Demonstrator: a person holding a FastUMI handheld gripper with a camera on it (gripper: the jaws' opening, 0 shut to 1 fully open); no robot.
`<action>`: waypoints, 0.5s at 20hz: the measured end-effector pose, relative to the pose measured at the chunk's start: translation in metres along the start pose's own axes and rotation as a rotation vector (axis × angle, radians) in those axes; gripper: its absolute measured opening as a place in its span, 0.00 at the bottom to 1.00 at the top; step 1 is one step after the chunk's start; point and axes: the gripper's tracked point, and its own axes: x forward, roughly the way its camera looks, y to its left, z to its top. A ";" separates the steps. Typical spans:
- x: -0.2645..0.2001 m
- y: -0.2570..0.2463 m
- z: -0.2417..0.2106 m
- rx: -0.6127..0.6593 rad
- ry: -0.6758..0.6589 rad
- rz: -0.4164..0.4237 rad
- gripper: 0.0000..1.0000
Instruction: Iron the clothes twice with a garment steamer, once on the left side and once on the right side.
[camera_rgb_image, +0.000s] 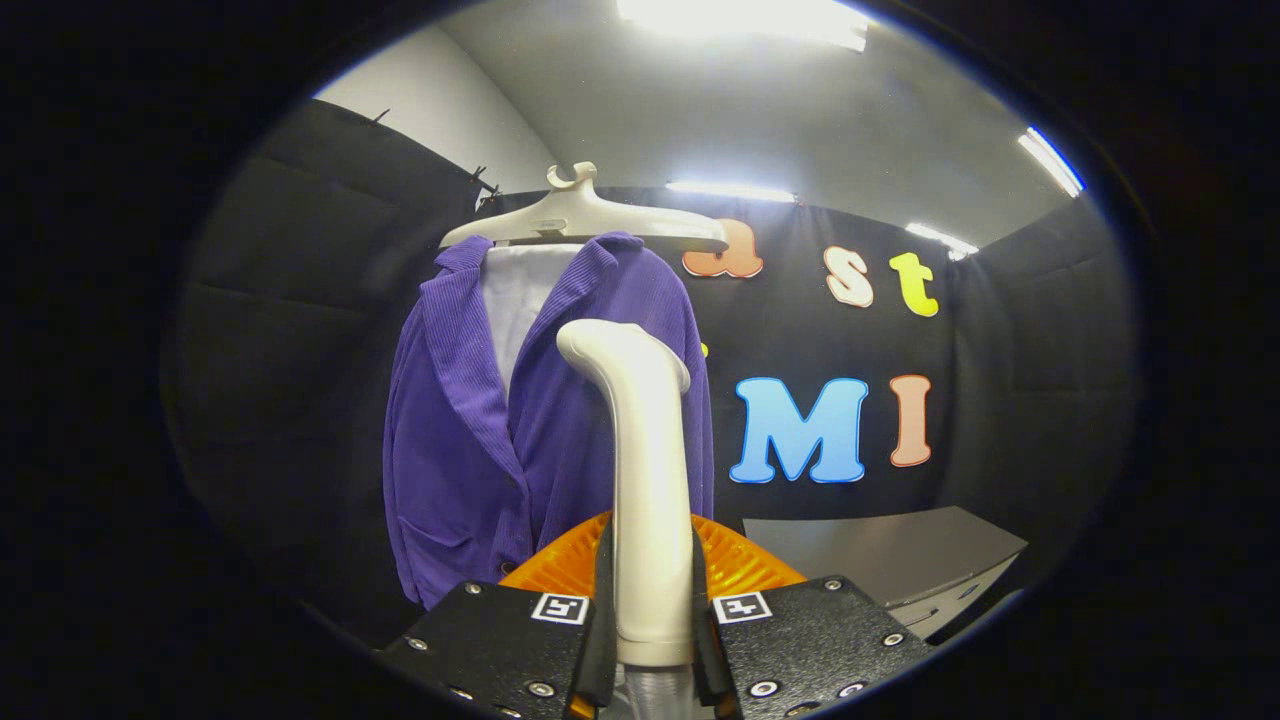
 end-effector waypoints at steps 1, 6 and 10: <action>-0.001 0.000 -0.004 0.003 0.010 0.002 0.31; -0.009 -0.004 -0.032 -0.007 0.064 -0.001 0.31; -0.015 0.000 -0.061 -0.017 0.121 0.013 0.31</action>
